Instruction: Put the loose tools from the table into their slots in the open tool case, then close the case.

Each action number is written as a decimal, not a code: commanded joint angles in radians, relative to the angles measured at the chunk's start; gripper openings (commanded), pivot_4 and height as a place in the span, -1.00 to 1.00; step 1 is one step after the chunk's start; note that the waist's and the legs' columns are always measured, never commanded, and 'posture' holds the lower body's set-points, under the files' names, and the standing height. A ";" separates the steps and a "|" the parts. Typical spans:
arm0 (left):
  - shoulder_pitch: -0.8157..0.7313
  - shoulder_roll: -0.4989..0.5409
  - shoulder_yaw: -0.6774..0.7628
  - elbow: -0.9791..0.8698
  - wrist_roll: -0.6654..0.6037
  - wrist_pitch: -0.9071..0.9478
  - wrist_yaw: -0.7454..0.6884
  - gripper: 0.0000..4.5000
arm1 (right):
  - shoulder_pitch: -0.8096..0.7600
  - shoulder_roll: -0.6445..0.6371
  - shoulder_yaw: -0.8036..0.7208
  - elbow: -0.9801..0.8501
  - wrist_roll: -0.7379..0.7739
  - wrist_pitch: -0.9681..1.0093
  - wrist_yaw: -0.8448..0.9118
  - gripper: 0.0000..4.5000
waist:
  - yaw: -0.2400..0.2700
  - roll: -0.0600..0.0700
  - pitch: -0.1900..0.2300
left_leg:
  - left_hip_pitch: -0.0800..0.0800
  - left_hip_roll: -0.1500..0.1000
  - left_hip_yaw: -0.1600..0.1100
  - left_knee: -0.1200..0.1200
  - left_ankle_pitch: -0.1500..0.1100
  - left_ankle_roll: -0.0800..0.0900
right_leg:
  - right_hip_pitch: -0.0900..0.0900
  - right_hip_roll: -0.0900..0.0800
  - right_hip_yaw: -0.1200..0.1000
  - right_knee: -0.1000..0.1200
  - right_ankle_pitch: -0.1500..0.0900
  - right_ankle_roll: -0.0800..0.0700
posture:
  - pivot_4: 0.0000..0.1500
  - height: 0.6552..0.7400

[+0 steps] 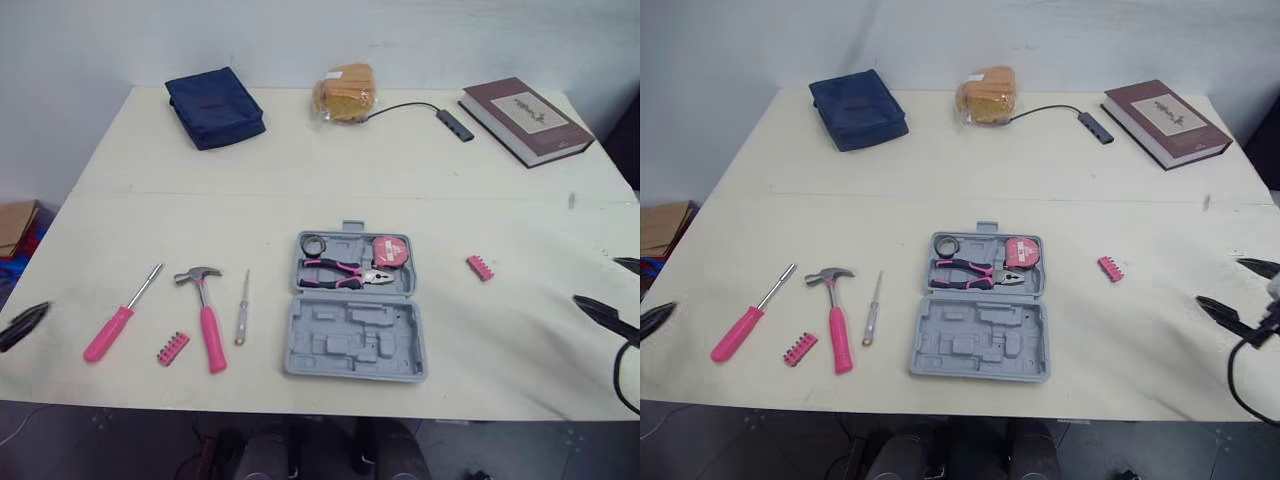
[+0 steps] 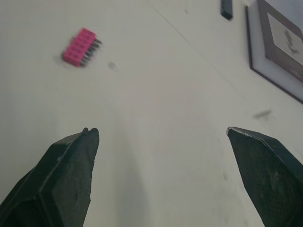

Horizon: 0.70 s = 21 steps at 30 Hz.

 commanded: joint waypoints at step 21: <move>0.187 -0.188 -0.020 -0.949 -0.292 0.601 0.314 0.97 | -0.171 0.183 0.203 -0.299 0.217 0.114 0.182 1.00 | -0.023 0.000 0.000 | 0.002 0.003 0.003 0.002 -0.002 -0.005 | -0.001 -0.001 0.014 0.006 0.002 -0.001 | 1.00 1.00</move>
